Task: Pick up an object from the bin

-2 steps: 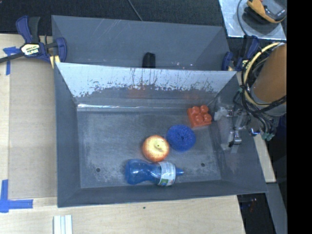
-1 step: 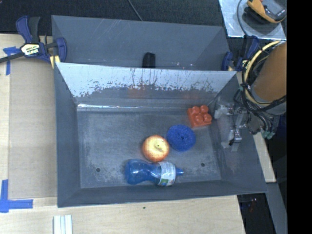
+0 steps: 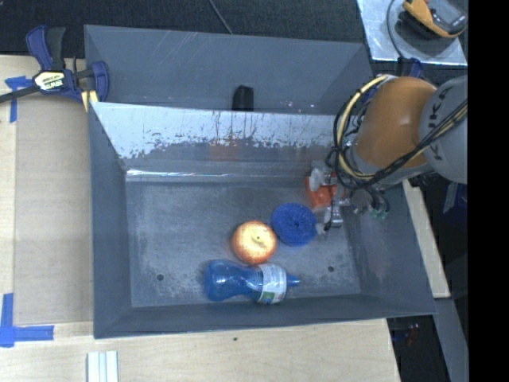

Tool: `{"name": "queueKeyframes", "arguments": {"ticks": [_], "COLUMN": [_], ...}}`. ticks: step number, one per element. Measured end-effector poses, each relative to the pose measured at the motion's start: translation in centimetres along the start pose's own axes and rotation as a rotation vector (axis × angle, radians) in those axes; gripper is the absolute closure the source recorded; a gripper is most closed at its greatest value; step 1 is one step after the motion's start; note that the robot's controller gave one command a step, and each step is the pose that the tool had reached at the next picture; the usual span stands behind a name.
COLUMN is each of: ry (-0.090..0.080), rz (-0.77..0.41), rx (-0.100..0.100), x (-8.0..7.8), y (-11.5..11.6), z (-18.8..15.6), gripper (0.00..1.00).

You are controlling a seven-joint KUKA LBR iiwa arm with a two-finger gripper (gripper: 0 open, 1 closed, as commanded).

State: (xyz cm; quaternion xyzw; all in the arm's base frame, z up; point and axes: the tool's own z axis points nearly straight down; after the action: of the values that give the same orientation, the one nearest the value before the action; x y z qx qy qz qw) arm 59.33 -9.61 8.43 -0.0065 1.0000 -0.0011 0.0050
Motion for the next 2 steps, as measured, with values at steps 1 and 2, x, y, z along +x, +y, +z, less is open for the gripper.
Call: {"name": "queueKeyframes", "arguments": {"ticks": [1, 2], "ry": [0.001, -0.004], "rz": [0.121, 0.165], "rx": [0.002, -0.001], "x": [0.3, 1.7], "y": [0.9, 9.6], "z": [-4.5, -2.1], "gripper": [0.0, 0.0]}}
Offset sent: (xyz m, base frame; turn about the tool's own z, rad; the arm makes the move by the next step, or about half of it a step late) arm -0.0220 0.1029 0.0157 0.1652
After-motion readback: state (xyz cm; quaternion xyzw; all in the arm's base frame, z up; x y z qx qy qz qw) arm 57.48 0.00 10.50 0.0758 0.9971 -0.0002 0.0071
